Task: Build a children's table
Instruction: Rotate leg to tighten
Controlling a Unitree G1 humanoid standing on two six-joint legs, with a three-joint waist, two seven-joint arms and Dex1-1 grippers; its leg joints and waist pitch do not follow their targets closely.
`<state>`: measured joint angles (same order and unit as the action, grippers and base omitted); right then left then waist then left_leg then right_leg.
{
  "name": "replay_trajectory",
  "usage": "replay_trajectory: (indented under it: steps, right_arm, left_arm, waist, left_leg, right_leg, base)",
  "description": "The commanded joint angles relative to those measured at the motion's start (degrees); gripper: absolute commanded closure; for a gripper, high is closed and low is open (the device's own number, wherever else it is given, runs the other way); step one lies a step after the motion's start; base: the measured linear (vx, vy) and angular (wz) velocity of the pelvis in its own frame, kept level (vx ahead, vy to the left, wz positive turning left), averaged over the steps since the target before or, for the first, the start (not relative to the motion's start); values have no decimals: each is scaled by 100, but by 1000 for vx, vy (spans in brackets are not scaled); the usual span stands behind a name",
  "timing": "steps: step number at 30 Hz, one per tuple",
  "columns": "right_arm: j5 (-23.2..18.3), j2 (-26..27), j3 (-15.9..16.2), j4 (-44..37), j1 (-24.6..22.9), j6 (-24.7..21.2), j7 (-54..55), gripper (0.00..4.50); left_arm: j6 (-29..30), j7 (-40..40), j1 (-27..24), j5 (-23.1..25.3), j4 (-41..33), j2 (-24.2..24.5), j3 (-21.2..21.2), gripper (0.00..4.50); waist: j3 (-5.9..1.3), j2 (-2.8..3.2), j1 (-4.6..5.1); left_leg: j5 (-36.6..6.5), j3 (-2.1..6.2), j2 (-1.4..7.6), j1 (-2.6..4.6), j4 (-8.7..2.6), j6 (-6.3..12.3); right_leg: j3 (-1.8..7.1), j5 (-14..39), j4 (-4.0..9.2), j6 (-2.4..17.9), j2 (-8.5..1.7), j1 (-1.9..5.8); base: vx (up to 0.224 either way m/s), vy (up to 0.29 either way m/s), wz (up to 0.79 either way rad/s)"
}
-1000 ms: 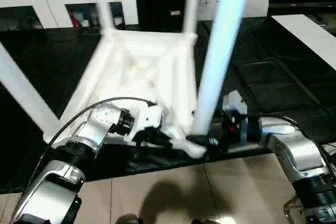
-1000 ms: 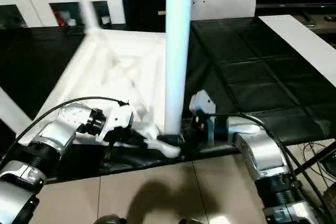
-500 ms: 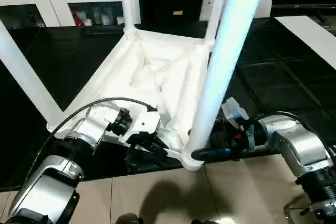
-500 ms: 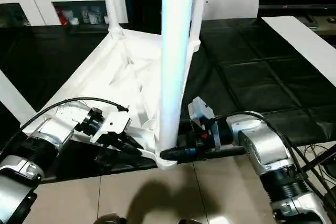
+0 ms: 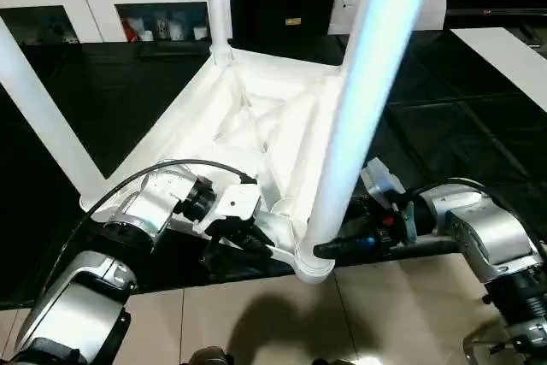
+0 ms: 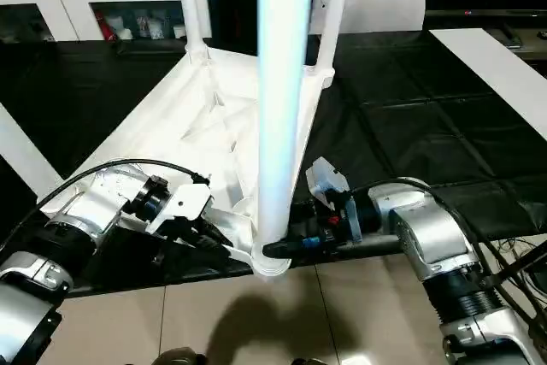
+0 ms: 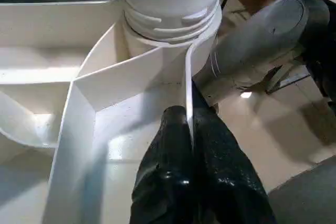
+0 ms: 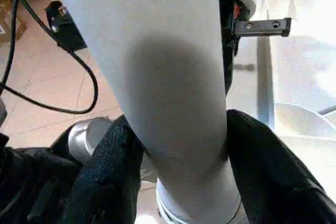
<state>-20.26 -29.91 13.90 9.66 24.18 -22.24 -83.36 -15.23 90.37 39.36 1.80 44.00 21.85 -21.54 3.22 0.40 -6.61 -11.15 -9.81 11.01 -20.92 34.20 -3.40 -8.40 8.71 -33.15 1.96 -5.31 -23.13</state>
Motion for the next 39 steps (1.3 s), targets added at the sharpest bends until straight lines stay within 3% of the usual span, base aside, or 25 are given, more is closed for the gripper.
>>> replay_trajectory:
  steps: [1,5,6,7,8,9,11,12,13,14,16,17,18,19,20,23,24,25,26,27,29,33,39]
  right_arm:
    - [-242,140,-76,-221,-127,-252,208,246]
    - [-149,544,-289,-394,-349,-374,1189,247]
    - [12,680,-284,-406,-412,-352,1547,247]
    - [147,792,-276,-407,-456,-323,1830,248]
    - [305,941,-269,-362,-471,-270,2154,248]
    - [425,1058,-266,-324,-479,-230,2403,248]
    - [551,1437,-371,-216,-397,-457,3120,253]
    - [564,1611,-436,-175,-349,-563,3411,254]
    - [605,1860,-523,-111,-275,-653,3820,254]
    - [651,2094,-616,-30,-194,-694,4208,255]
    - [762,2440,-734,162,-27,-744,4833,255]
    - [853,2594,-762,243,50,-747,5126,256]
    - [864,2608,-763,251,57,-745,5152,256]
    - [942,2715,-772,311,117,-724,5352,256]
    - [1069,2970,-858,431,242,-755,5799,256]
    - [1279,3136,-874,491,324,-646,6169,256]
    - [1279,3136,-874,491,324,-646,6169,256]
    - [1319,3229,-926,568,348,-403,6298,256]
    - [1312,3241,-937,578,349,-376,6304,256]
    - [1293,3252,-947,582,346,-329,6285,201]
    - [1283,3241,-916,566,334,-245,6220,181]
    - [1251,3099,-973,428,184,-60,6006,142]
    - [1019,2400,-1151,103,-252,425,5080,91]
  left_arm:
    - [116,-252,196,12,0,-79,73,450]
    - [497,-853,190,53,-77,-215,204,450]
    - [691,-1119,173,77,-123,-288,254,450]
    - [851,-1328,157,89,-162,-351,296,450]
    - [1010,-1529,130,78,-218,-438,347,450]
    - [1127,-1678,109,67,-261,-505,385,450]
    - [1390,-1959,37,78,-401,-658,427,450]
    - [1501,-2091,13,101,-451,-722,440,450]
    - [1669,-2339,-5,139,-501,-830,466,450]
    - [1839,-2599,-5,156,-528,-948,506,450]
    - [2136,-3164,58,181,-520,-1198,621,450]
    - [2314,-3458,90,206,-535,-1336,692,450]
    - [2328,-3491,94,208,-535,-1351,701,450]
    - [2435,-3745,127,225,-533,-1466,766,450]
    - [2653,-4192,188,270,-580,-1684,835,450]
    - [2827,-4551,235,310,-646,-1856,892,450]
    - [2827,-4551,235,310,-646,-1856,892,450]
    - [2824,-4657,236,419,-690,-1866,833,450]
    - [2823,-4658,234,425,-693,-1864,827,450]
    - [2802,-4644,229,428,-693,-1848,820,450]
    - [2762,-4623,202,463,-722,-1805,823,450]
    - [2568,-4443,146,485,-751,-1591,789,450]
    - [1999,-3786,62,481,-704,-1148,659,450]
  waist:
    - [-393,-52,42]
    - [-360,-54,72]
    - [-346,-55,99]
    - [-315,-62,140]
    - [-315,-62,140]
    - [-268,-67,245]
    - [-251,-65,366]
    - [-264,-57,410]
    - [-255,-49,567]
    - [-266,-44,644]
    - [-264,-9,743]
    - [-264,7,798]
    - [-264,7,798]
    - [-277,7,870]
    - [-295,-17,884]
    - [-339,-27,866]
    - [-339,-27,866]
    - [-362,-54,847]
    - [-371,-55,840]
    - [-381,-59,819]
    - [-387,-50,756]
    - [-427,-48,679]
    - [-396,-47,575]
  left_leg:
    - [-736,49,309,58,-388,406]
    - [-983,61,293,79,-418,249]
    - [-1068,61,291,81,-422,200]
    - [-1293,71,255,99,-429,124]
    - [-1293,71,255,99,-429,124]
    - [-1606,86,206,139,-414,5]
    - [-1827,129,173,121,-402,-41]
    - [-1870,137,178,144,-396,-55]
    - [-2063,182,176,121,-393,-67]
    - [-2137,194,185,147,-389,-57]
    - [-2277,226,202,145,-396,-16]
    - [-2404,234,217,178,-402,-15]
    - [-2404,234,217,178,-402,-15]
    - [-2402,257,244,128,-438,-6]
    - [-2284,233,235,144,-431,7]
    - [-1761,197,222,87,-432,139]
    - [-1761,197,222,87,-432,139]
    - [-1398,175,237,47,-434,244]
    - [-1280,162,234,37,-426,276]
    - [-1072,145,234,20,-419,358]
    - [-865,106,223,23,-389,458]
    - [-441,86,210,-17,-354,577]
    - [-697,71,228,9,-363,574]
  right_leg:
    - [411,1621,359,872,-439,353]
    - [394,2148,443,691,-441,331]
    - [394,2270,452,658,-445,322]
    - [355,2715,523,524,-448,325]
    - [355,2715,523,524,-448,325]
    - [291,3418,638,257,-447,299]
    - [209,3822,723,-10,-437,326]
    - [201,3825,734,-30,-443,317]
    - [117,3870,776,-77,-433,331]
    - [101,3811,797,-79,-438,321]
    - [69,3690,813,-36,-445,335]
    - [61,3573,815,25,-440,319]
    - [61,3573,815,25,-440,319]
    - [77,3311,778,106,-455,373]
    - [126,3149,753,223,-471,341]
    - [227,2662,672,456,-478,371]
    - [227,2662,672,456,-478,371]
    - [293,2168,582,645,-471,380]
    - [312,2024,549,712,-463,383]
    - [337,1775,499,831,-454,395]
    - [371,1649,465,934,-452,388]
    - [399,1165,372,1037,-441,412]
    - [404,1549,411,875,-421,388]
  base:
    - [0,0,0]
    - [0,0,0]
    - [0,0,0]
    - [0,0,0]
    - [0,0,0]
    - [0,0,0]
    - [0,0,0]
    - [0,0,0]
    - [0,0,0]
    - [0,0,0]
    - [0,0,0]
    - [0,0,0]
    - [0,0,0]
    - [0,0,0]
    - [0,0,0]
    - [0,0,0]
    - [0,0,0]
    - [0,0,0]
    - [0,0,0]
    - [0,0,0]
    - [0,0,0]
    - [0,0,0]
    - [0,0,0]
